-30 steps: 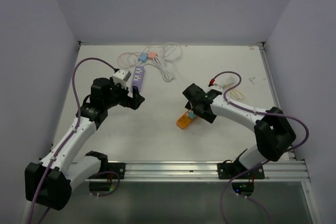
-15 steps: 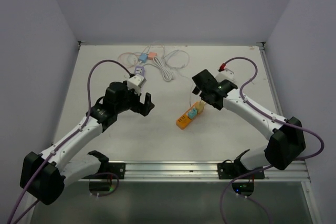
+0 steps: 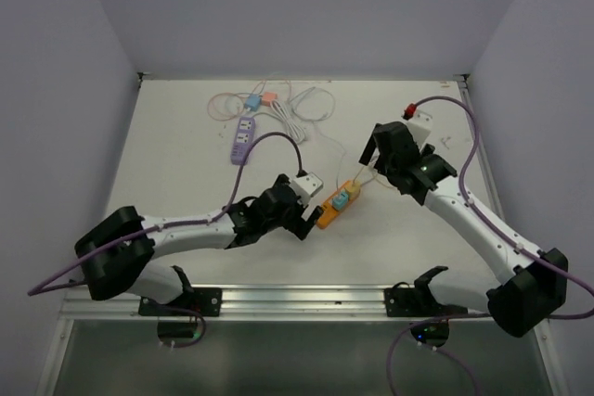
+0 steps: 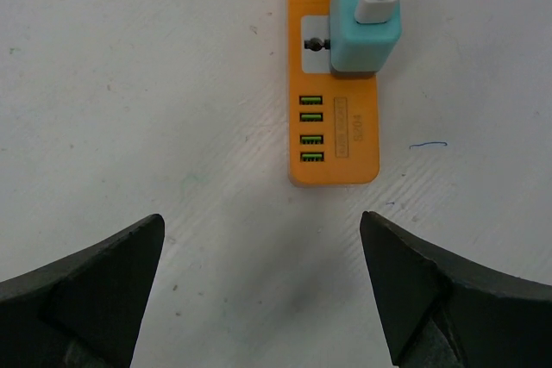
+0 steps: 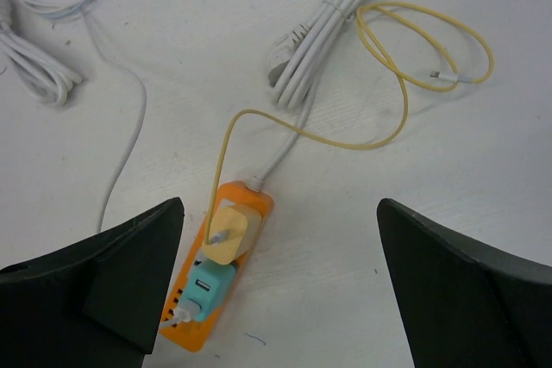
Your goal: Pull the plug off the socket
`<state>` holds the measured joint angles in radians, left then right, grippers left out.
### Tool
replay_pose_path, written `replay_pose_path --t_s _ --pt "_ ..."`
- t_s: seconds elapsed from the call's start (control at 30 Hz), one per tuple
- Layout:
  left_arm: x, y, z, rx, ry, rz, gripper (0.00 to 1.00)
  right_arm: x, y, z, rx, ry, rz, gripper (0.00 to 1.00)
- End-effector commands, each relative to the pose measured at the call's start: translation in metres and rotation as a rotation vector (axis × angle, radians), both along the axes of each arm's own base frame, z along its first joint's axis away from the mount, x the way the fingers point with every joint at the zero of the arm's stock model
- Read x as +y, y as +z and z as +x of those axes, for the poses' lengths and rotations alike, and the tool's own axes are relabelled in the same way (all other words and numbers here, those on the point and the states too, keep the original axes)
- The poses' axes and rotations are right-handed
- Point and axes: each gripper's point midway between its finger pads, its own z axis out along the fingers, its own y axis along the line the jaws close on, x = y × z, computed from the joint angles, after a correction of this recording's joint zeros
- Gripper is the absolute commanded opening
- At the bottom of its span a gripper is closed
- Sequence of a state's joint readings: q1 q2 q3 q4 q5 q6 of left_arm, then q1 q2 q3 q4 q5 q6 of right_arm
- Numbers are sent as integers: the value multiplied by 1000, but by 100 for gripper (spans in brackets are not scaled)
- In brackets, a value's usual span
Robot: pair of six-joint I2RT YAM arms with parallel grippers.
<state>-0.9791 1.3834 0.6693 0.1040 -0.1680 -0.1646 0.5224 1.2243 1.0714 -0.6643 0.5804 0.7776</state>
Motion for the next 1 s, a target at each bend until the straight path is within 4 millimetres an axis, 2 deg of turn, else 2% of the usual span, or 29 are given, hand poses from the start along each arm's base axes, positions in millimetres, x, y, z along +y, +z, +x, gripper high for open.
replay_pose_path --t_s 0.0,0.17,0.3,0.47,0.53,0.6,0.73,0.97 --pt "-26 11 23 -122 71 -51 99 5 12 -2 -72 137 -26 98" --pt "-42 -5 26 -129 115 -76 100 1 7 -16 -87 185 -26 99" --pt "-50 -25 18 -116 123 -68 99 0 1 -22 -83 214 -31 98" --pt "-68 -27 3 -120 54 -101 98 8 -11 -25 -54 262 -17 98" --pt "-74 -27 -9 -103 8 -125 98 10 -14 -25 -47 272 -17 98" --pt "-75 -26 -13 -103 4 -149 98 10 -19 -26 -37 278 -22 98" --pt "-79 -25 -7 -129 18 -155 96 9 -25 -27 -27 279 -27 98" --pt "-88 -47 -3 -128 11 -132 86 5 -24 -32 -40 289 -42 98"
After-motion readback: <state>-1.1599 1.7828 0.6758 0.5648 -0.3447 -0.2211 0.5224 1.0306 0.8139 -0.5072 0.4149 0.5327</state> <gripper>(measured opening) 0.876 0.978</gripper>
